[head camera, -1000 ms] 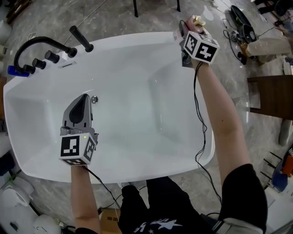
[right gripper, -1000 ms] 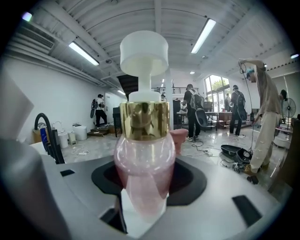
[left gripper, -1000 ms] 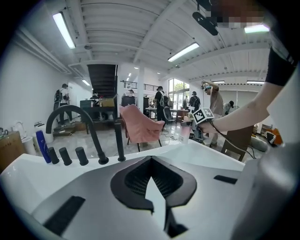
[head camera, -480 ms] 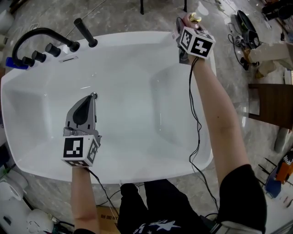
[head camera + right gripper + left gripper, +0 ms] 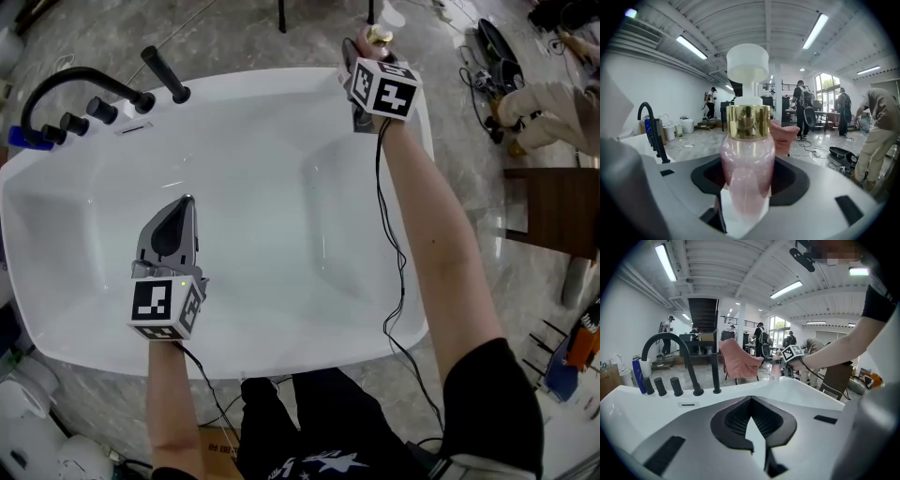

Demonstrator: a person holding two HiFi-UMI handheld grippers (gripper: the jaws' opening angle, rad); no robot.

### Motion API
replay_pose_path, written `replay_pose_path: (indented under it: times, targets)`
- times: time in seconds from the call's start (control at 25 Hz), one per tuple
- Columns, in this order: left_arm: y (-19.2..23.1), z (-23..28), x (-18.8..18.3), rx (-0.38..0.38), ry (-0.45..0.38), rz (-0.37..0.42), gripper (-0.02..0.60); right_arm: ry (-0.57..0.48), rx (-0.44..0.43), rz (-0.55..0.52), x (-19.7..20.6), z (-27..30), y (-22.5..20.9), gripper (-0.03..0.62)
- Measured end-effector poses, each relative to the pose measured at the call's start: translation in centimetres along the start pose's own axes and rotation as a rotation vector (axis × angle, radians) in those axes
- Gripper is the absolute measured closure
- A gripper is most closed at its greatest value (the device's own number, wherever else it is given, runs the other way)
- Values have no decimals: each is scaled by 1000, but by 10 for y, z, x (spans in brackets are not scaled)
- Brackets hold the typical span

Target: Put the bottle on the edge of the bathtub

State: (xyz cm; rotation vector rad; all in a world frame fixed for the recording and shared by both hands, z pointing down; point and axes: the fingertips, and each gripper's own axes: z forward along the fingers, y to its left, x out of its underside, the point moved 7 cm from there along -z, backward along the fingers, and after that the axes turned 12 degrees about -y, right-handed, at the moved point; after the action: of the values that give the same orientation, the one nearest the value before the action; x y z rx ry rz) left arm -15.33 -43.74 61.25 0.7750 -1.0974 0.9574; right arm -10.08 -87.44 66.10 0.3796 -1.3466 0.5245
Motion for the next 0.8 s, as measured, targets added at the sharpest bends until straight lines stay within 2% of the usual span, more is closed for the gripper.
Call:
replay_pose_path:
  times: [0.16, 0.4, 0.56, 0.8]
  targets:
    - [0, -8, -5, -8, -3, -8, 566, 32, -14, 5, 0, -10, 3, 307]
    - [-2, -31, -24, -18, -16, -2, 566, 45, -11, -19, -11, -45, 9, 303]
    - [-3, -59, -35, -20, -17, -4, 566, 49, -29, 10, -18, -80, 27, 303]
    - [5, -115, -48, 5, -6, -30, 566, 77, -75, 17, -40, -139, 75, 303]
